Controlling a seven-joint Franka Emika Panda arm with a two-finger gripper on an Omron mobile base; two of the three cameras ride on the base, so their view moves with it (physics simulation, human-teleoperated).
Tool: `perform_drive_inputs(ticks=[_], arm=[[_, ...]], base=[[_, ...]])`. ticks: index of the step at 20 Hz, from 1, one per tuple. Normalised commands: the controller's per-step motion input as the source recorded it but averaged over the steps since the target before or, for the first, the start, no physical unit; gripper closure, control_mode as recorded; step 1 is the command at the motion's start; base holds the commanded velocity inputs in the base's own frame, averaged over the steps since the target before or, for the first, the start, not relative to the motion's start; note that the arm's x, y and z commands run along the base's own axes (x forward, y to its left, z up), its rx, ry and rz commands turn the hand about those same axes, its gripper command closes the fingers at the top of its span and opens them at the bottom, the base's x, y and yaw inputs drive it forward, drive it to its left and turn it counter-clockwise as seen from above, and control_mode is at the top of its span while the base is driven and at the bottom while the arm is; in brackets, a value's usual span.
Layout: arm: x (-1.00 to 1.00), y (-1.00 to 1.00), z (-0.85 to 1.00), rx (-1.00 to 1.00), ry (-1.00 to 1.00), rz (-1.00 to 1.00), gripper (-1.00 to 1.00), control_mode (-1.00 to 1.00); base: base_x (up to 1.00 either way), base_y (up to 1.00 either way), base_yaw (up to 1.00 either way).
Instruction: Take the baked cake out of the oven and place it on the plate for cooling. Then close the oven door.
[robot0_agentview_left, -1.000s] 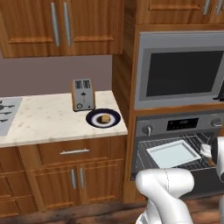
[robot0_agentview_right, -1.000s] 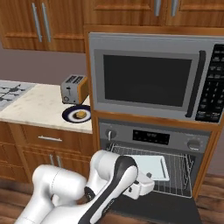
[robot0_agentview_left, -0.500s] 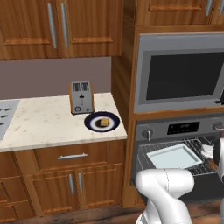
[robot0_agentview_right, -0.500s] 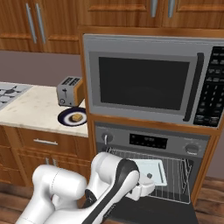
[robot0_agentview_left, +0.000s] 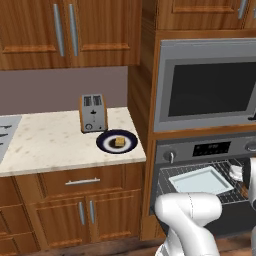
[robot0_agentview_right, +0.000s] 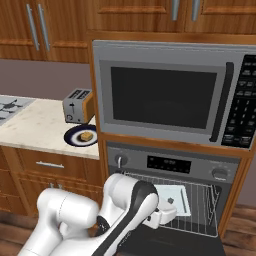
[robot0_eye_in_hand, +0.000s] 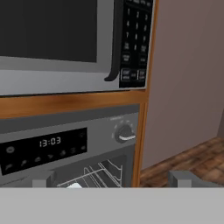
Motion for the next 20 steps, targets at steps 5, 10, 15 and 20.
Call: perform_drive_inputs(ticks=[5,10,15,20], arm=[[0.00,-0.08,-0.18,0.05,0.08,0.00,-1.00,-1.00],[-0.13,-0.17,-0.18,0.15,0.32,0.00,-1.00,-1.00],[0.06,-0.06,-0.17,0.06,0.22,0.00,-1.00,-1.00],[0.35,-0.06,-0.39,0.00,0.13,0.05,-1.00,-1.00]], base=[[0.00,0.00,0.00],[0.00,0.00,0.00],[0.00,0.00,0.00],[0.00,0.00,0.00]])
